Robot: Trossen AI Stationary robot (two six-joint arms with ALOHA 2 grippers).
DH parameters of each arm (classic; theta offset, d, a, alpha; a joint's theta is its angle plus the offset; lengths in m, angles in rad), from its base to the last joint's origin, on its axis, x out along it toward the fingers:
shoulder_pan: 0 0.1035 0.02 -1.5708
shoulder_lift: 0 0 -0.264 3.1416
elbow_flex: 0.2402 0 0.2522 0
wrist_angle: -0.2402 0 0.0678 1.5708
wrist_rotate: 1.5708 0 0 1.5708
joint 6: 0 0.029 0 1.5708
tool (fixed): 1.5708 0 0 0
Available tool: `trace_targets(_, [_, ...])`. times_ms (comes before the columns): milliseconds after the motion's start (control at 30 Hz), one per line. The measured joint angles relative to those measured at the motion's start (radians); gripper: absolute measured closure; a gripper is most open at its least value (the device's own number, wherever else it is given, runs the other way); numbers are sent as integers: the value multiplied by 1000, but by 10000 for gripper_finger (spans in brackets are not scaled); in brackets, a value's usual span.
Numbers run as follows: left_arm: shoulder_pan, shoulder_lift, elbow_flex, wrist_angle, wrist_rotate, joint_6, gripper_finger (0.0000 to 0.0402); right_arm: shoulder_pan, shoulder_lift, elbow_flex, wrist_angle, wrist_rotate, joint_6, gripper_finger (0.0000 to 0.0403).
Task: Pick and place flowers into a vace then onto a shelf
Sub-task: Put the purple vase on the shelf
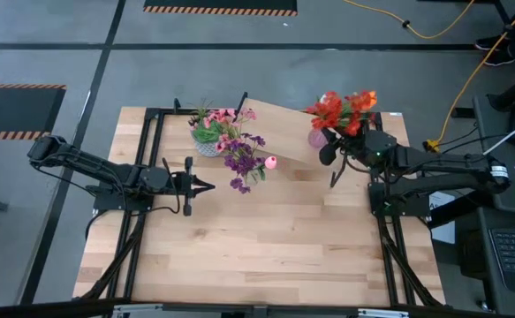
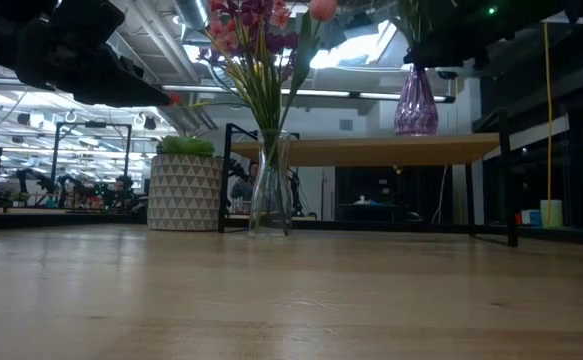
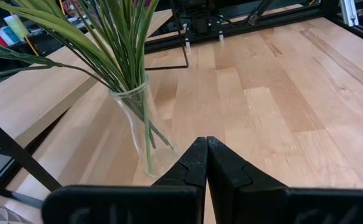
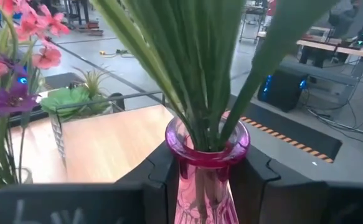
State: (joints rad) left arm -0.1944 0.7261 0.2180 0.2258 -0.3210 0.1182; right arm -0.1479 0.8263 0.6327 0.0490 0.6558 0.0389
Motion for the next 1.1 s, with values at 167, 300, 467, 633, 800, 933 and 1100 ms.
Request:
trace_targets(167, [0,0,0,-1,0,0,398,-32,7,0,-31,-23,14,304])
trace_targets(300, [0,0,0,-1,0,0,400,-54,17,-2,-43,-26,30,304])
trace_targets(467, [0,0,0,-1,0,0,397,-60,25,-2,-44,-33,34,304])
trace_targets(633, [0,0,0,-1,1,0,400,-60,24,-2,-62,-33,71,304])
trace_targets(800, [0,0,0,-1,0,0,397,-60,23,-1,-67,-30,87,304])
trace_targets(933, [0,0,0,-1,0,0,398,-60,23,-1,-68,-29,86,283])
trace_targets(1100, [0,0,0,-1,1,0,400,-60,25,-1,-82,-30,87,203])
